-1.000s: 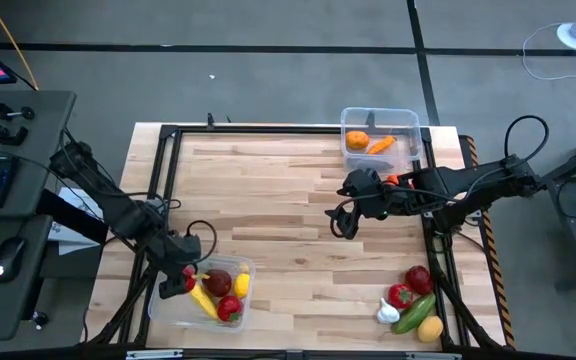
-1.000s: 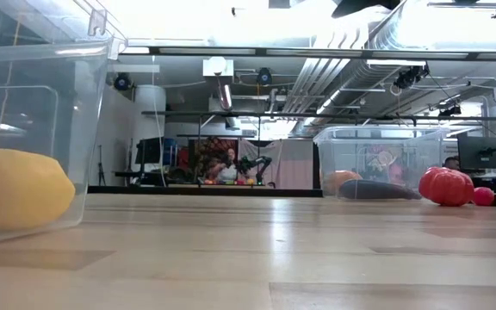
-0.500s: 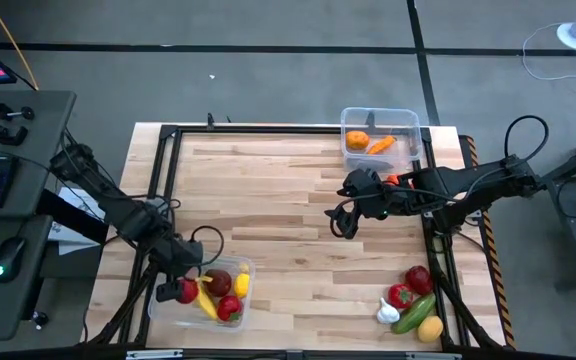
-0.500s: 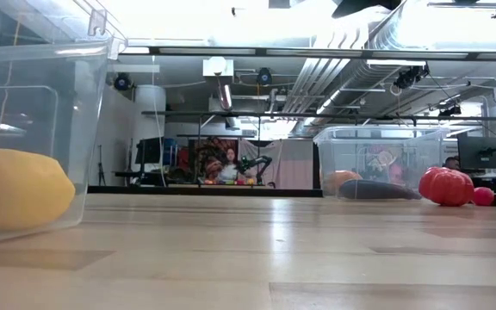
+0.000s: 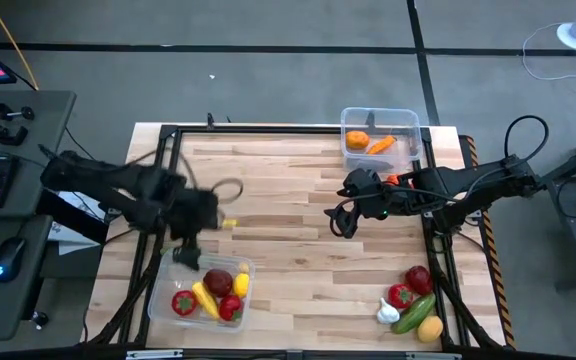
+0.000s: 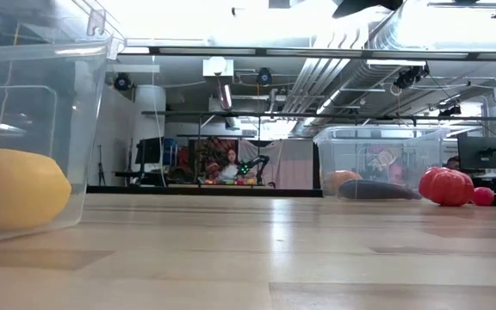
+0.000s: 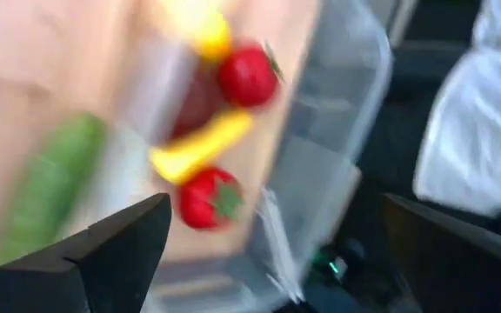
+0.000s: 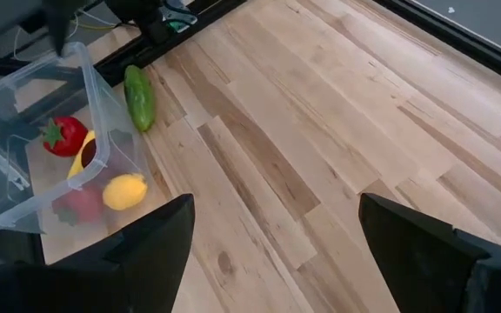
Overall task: Sort produce into baskets
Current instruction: Put the left green cucumber into the top transparent bin
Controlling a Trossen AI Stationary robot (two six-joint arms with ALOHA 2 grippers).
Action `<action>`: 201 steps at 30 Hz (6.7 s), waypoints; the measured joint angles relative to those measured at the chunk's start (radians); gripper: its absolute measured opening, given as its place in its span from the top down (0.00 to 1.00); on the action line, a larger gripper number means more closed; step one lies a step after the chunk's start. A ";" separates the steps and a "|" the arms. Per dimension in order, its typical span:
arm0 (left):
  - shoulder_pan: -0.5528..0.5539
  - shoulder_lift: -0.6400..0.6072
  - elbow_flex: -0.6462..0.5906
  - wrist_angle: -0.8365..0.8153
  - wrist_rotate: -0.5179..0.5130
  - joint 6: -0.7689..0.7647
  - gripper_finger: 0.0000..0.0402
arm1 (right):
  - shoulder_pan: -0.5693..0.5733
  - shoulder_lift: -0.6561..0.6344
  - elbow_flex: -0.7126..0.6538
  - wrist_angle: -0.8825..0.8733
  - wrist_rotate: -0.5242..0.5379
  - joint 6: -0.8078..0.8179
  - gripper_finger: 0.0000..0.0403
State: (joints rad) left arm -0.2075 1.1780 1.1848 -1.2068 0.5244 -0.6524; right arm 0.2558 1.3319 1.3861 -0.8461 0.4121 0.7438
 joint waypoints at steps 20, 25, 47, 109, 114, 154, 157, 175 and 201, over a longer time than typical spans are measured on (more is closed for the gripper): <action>0.397 -0.023 -0.338 -0.279 -0.206 0.488 0.07 | -0.001 0.000 0.000 0.086 0.007 0.021 0.22; 0.426 -0.019 -0.340 -0.230 -0.231 0.427 0.19 | -0.001 0.000 0.000 0.088 0.024 0.016 0.22; 0.329 0.017 -0.577 0.112 -0.302 -0.251 1.00 | -0.001 0.000 0.000 0.088 0.024 -0.034 0.22; 0.135 0.235 -0.549 0.172 0.032 -0.420 1.00 | -0.001 0.000 0.000 0.034 0.023 -0.142 0.22; 0.199 0.234 -0.527 0.225 -0.036 -0.399 1.00 | -0.001 0.000 0.000 0.034 0.025 -0.142 0.22; 0.649 0.252 0.080 0.364 -0.395 0.398 0.79 | -0.001 0.000 0.000 0.043 0.026 -0.086 0.22; 0.666 0.287 0.080 0.363 -0.373 0.403 0.66 | -0.001 0.000 0.000 0.043 0.026 -0.062 0.22; 0.625 0.620 0.160 0.146 -0.263 0.672 0.19 | -0.001 0.000 0.000 0.053 0.021 0.045 0.22; 0.469 0.615 0.136 0.243 -0.536 0.684 0.19 | -0.001 0.000 0.000 0.052 0.033 0.064 0.22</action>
State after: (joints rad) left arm 0.2618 1.7931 1.3212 -0.9634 -0.0119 0.0319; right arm 0.2546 1.3323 1.3865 -0.7937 0.4449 0.8073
